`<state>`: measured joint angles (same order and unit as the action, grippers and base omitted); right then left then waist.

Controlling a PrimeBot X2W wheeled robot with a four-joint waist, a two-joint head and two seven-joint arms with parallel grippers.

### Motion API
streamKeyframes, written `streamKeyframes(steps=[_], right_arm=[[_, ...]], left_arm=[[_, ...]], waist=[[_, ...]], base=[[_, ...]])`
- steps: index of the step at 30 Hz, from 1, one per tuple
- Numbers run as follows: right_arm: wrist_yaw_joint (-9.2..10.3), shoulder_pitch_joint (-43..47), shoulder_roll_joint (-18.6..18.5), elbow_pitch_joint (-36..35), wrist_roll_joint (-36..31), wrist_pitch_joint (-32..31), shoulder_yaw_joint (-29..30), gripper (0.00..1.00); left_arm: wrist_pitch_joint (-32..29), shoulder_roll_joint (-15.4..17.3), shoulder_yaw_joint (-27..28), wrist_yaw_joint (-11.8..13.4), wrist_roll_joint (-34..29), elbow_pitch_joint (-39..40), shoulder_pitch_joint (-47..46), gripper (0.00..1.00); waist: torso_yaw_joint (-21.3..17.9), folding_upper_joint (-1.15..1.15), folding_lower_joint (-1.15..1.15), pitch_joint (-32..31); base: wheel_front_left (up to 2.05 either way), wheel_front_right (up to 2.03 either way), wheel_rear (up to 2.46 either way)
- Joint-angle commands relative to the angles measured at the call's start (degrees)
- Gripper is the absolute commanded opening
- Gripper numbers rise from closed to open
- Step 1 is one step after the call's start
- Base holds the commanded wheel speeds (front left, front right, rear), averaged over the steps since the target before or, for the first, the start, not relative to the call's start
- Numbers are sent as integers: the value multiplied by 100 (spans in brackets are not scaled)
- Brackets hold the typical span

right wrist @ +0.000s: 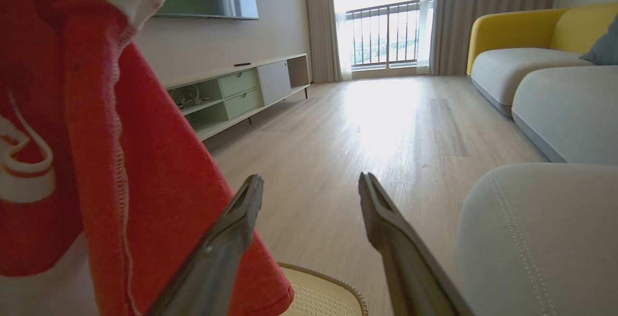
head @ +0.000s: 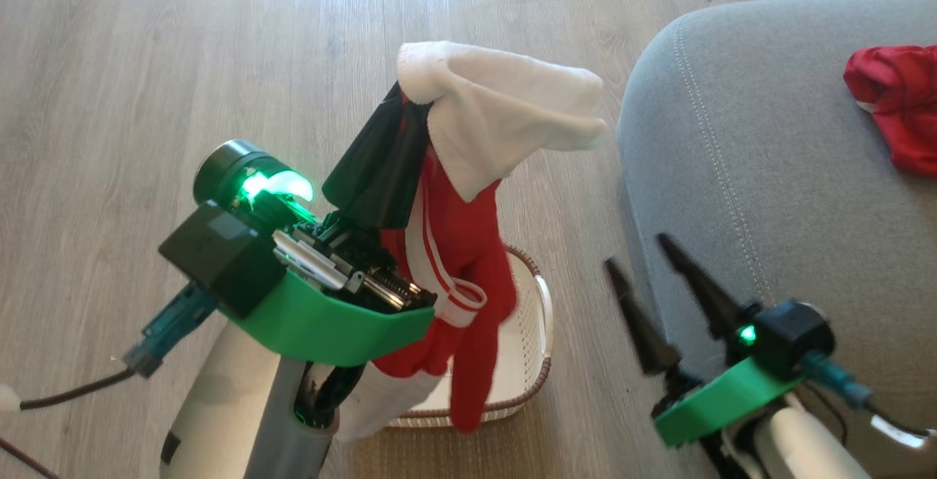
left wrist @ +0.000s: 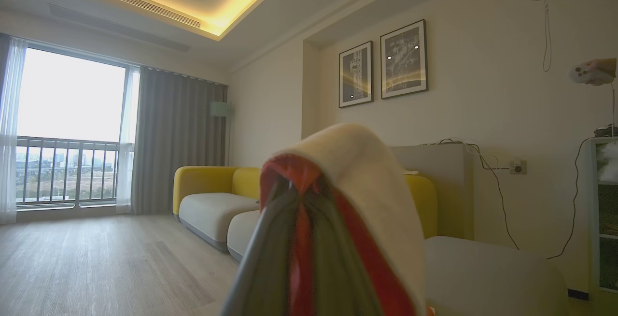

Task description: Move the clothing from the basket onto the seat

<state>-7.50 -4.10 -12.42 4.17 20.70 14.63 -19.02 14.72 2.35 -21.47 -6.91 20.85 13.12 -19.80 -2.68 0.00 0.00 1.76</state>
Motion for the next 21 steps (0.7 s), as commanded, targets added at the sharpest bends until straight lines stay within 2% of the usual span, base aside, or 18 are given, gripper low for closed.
streamKeyframes(steps=[1, 7, 9, 21], right_arm=[[1, -270, -309, -321, 28, 37, -466, 100], [1, -715, -1187, -682, 22, 37, -1943, 100], [1, -851, -1333, -757, -6, 37, -2191, 100], [1, -1162, -1299, -593, -91, 37, -2615, 100]], left_arm=[[28, 53, 184, -25, -13, 229, -224, 0], [28, 53, 160, -36, -66, 177, -265, 0], [28, 53, 132, -39, -59, 182, -277, 0], [28, 53, -83, -48, -61, 257, -328, 0]], waist=[[-1, 0, 0, 23], [0, 0, 0, 65], [11, 0, 0, 70], [73, 0, 0, 88]], base=[[0, 0, 0], [0, 0, 0], [0, 0, 0], [0, 0, 0]])
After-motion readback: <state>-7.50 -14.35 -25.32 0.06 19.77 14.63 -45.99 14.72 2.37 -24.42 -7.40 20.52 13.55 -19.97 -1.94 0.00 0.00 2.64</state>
